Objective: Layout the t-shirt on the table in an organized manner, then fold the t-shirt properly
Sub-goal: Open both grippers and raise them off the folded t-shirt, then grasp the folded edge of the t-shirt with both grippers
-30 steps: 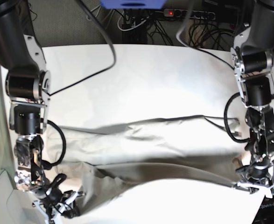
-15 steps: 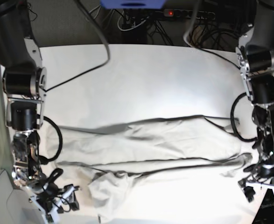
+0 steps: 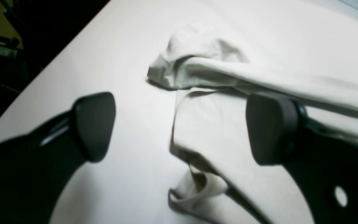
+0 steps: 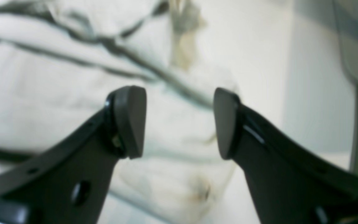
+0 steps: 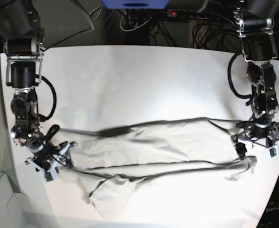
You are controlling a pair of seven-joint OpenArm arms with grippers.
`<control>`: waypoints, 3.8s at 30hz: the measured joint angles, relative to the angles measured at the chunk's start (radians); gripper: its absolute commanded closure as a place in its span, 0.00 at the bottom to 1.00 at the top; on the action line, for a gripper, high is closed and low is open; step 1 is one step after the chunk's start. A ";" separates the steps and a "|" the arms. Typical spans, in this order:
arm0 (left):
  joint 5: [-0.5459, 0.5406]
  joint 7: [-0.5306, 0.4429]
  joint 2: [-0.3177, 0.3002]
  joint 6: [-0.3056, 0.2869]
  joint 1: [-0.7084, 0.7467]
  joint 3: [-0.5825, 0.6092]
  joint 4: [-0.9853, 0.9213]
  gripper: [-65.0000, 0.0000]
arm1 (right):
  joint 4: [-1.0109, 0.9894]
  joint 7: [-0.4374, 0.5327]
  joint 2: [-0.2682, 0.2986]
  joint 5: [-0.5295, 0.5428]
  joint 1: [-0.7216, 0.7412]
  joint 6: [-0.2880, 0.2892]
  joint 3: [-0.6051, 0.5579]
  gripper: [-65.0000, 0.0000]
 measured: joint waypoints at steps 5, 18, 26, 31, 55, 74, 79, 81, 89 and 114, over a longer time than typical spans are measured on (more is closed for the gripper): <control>-0.002 0.203 -0.009 0.000 -0.001 -0.003 -0.004 0.00 | 0.003 0.016 0.011 0.003 -0.029 -0.001 0.003 0.49; -0.005 0.377 0.051 0.000 0.004 -0.008 -0.006 0.00 | 0.003 0.008 0.023 0.002 -0.069 -0.001 0.003 0.49; -0.006 0.378 0.051 -0.001 0.058 -0.008 -0.001 0.00 | 0.003 0.008 0.023 0.002 -0.069 -0.001 0.003 0.49; -0.008 0.336 0.046 0.000 0.057 -0.003 -0.006 0.00 | 0.003 0.009 0.023 0.002 -0.069 -0.001 0.003 0.49; -0.004 0.255 0.045 0.001 0.063 -0.010 -0.032 0.32 | 0.003 0.008 0.021 0.003 -0.068 -0.001 0.003 0.49; -0.003 0.326 0.042 0.001 -0.016 -0.011 -0.127 1.00 | 0.002 0.009 0.023 0.003 -0.069 -0.001 0.002 0.54; -0.001 0.466 0.046 0.001 0.061 -0.011 0.035 1.00 | 0.008 0.015 0.026 0.000 -0.100 0.000 0.002 0.54; -0.002 0.540 0.046 0.002 0.103 -0.020 0.121 1.00 | 0.039 0.005 0.040 0.001 -0.141 0.016 0.002 0.54; 0.001 0.682 0.044 0.000 0.203 -0.195 0.356 1.00 | 0.226 0.018 0.114 -0.002 -0.299 0.109 0.005 0.54; -0.004 0.777 0.046 0.000 0.231 -0.220 0.499 1.00 | 0.134 0.109 0.105 0.001 -0.317 0.109 -0.024 0.54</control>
